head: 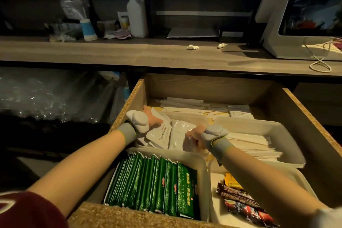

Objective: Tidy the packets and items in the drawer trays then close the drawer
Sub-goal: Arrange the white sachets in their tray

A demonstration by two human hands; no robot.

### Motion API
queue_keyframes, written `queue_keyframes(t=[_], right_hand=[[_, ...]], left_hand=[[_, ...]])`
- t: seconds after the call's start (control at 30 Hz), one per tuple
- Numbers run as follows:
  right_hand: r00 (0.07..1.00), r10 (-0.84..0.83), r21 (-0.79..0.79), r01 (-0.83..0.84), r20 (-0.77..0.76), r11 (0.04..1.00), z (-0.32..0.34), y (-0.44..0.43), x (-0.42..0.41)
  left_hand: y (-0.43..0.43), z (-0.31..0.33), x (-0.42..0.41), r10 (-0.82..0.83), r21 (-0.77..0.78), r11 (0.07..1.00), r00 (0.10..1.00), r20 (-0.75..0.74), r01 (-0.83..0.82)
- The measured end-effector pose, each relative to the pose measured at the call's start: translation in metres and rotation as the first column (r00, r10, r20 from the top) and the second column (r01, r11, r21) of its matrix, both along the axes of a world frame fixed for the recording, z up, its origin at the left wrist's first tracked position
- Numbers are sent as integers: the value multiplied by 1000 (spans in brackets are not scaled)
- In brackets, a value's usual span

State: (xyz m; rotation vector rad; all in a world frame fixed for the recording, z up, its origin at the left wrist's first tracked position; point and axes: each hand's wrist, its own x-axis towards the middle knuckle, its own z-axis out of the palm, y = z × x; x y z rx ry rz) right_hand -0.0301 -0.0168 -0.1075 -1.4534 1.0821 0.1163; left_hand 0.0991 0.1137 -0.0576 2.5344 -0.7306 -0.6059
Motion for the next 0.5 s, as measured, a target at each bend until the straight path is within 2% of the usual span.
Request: queue_keyframes(t=[0.03,0.1,0.2,0.27,0.33,0.5], right_hand=[[999,33,-6,-33,-19,999,0,0,1],[996,79,-30,-80,-34,996,-5,-2,2],[983,-184,268,178,-4,947,-15,-10,4],[969,-247,310,232,9,922,-19,-14,3],[952,-305,389,274,18,880,-21,-10,1],[917,-398,583,309,27,751,-13,1,-7]], left_hand=[[0,1,1,40,-24,999,999,28,-39],[-1,4,0,34,-64,998,980,196,-22],[-2,7,-3,-128,83,991,935,330,106],[-4,6,-8,-229,173,967,930,287,185],[-6,4,-11,-255,224,952,942,216,206],[-4,11,-9,-209,153,970,969,128,189]])
